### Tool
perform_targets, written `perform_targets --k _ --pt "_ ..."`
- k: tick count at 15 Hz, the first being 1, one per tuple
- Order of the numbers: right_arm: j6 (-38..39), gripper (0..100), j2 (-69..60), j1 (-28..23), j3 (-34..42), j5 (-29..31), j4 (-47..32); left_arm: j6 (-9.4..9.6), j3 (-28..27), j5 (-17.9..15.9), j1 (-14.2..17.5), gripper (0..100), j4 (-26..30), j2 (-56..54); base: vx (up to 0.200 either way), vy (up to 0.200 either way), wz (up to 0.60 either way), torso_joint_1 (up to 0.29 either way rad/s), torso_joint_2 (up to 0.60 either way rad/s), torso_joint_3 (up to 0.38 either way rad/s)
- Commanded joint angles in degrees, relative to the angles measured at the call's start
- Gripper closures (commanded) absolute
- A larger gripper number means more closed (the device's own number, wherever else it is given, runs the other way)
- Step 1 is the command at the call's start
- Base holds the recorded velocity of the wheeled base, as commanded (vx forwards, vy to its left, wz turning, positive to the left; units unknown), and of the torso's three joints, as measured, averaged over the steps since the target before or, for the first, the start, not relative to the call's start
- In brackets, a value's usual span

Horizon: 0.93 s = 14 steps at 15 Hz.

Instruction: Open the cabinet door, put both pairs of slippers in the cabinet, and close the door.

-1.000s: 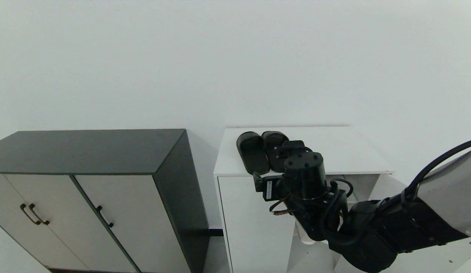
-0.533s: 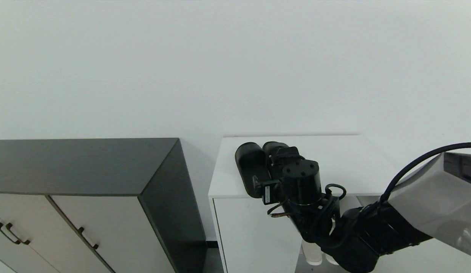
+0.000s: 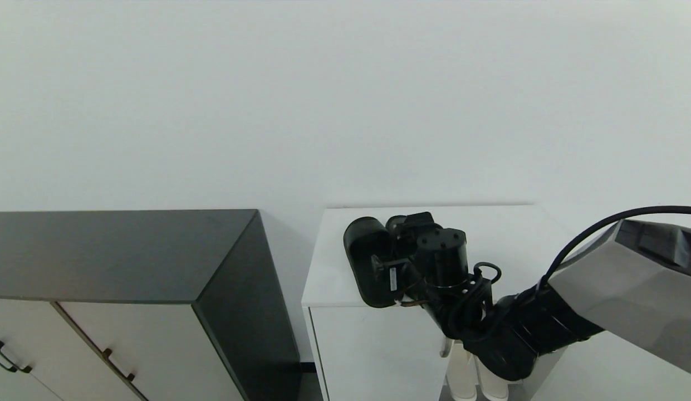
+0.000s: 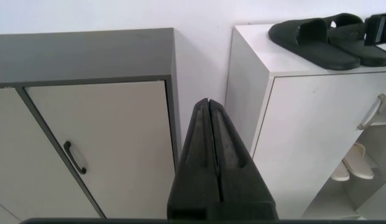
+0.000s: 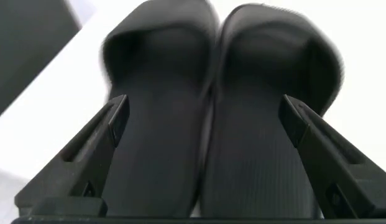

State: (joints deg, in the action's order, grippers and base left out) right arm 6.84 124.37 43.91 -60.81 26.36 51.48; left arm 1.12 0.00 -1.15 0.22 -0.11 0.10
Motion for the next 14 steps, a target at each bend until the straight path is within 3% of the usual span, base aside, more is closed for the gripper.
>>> perform_targets --k 1,14 --pt "-0.42 0 2.02 -0.67 -2.21 -0.6 -0.15 0.02 0.0 0.0 0.04 100 -0.07 -0.01 0.0 0.0 0.0 0.0 0.0 0.0" --pt "-0.16 0 8.7 -2.34 -13.72 -1.4 -4.99 0.02 0.0 0.0 0.04 100 -0.07 -0.01 0.0 0.0 0.0 0.0 0.0 0.0"
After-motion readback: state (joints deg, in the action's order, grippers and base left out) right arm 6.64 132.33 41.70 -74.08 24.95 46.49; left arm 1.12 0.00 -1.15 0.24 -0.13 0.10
